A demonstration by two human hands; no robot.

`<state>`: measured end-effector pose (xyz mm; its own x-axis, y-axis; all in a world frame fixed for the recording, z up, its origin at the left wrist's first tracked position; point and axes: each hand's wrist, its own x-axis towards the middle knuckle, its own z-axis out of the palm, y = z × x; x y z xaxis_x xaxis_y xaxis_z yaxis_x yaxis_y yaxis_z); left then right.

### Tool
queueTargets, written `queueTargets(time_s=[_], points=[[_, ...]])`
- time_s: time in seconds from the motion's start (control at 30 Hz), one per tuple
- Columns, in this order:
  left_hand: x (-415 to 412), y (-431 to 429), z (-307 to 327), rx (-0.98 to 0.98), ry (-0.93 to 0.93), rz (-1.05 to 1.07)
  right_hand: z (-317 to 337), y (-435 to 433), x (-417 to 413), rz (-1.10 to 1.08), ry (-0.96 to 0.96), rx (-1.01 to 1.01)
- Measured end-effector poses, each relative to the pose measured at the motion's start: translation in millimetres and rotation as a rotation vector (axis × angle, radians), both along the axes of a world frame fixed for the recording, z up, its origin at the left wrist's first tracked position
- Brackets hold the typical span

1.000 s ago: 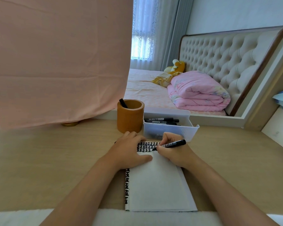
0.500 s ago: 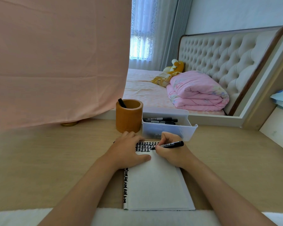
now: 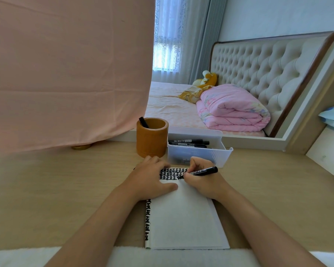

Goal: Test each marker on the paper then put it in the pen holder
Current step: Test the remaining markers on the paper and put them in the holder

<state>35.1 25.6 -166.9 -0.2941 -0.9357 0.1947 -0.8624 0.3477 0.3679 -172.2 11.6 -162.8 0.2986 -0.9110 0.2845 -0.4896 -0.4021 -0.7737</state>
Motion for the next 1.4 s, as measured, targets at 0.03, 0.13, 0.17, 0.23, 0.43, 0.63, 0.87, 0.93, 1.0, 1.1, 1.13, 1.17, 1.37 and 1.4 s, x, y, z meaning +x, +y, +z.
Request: queueTargets(time_s=[0.03, 0.13, 0.17, 0.23, 0.43, 0.63, 0.87, 0.93, 1.0, 1.1, 1.13, 1.17, 1.37, 1.4], points=[[-0.1, 0.2, 0.2, 0.001, -0.001, -0.001, 0.1, 0.2, 0.2, -0.001, 0.003, -0.003], [-0.5, 0.1, 0.2, 0.001, -0.005, 0.001, 0.6, 0.1, -0.4, -0.003, -0.024, 0.0], [-0.5, -0.1, 0.2, -0.001, -0.006, 0.002, 0.7, 0.1, -0.3, 0.001, -0.025, 0.003], [-0.3, -0.3, -0.1, -0.004, -0.01, 0.003, 1.5, 1.1, 0.5, 0.017, -0.006, 0.005], [-0.3, 0.2, 0.5, -0.004, -0.02, 0.003, 3.9, 1.7, -1.5, 0.052, 0.012, 0.024], [-0.4, 1.6, 1.8, 0.001, -0.018, 0.0, 4.0, 0.9, -1.1, 0.043, 0.009, 0.038], [-1.7, 2.8, 4.3, -0.002, -0.028, 0.004, 3.9, 4.1, -4.6, -0.003, -0.175, 0.087], [-1.1, 2.8, 5.9, -0.001, -0.017, -0.001, 7.1, 6.9, -5.0, 0.034, -0.199, 0.085], [3.5, 1.8, 8.5, 0.004, 0.056, -0.002, 11.1, 9.1, -5.2, 0.091, -0.227, 0.075], [18.1, -3.1, 17.1, -0.024, 0.206, 0.056, 17.0, 10.5, -2.4, 0.101, -0.26, 0.087], [24.5, -4.9, 20.8, -0.046, 0.224, 0.091, 18.3, 11.0, -1.4, 0.104, -0.279, 0.109], [31.7, -6.4, 24.0, -0.06, 0.209, 0.131, 19.2, 11.6, -0.7, 0.122, -0.287, 0.132], [57.9, -8.6, 30.4, 0.116, 0.05, 0.283, 27.1, 13.7, 0.1, 0.29, -0.226, 0.243], [57.5, -8.4, 28.5, 0.148, 0.041, 0.287, 30.1, 15.0, 1.8, 0.307, -0.267, 0.312]])
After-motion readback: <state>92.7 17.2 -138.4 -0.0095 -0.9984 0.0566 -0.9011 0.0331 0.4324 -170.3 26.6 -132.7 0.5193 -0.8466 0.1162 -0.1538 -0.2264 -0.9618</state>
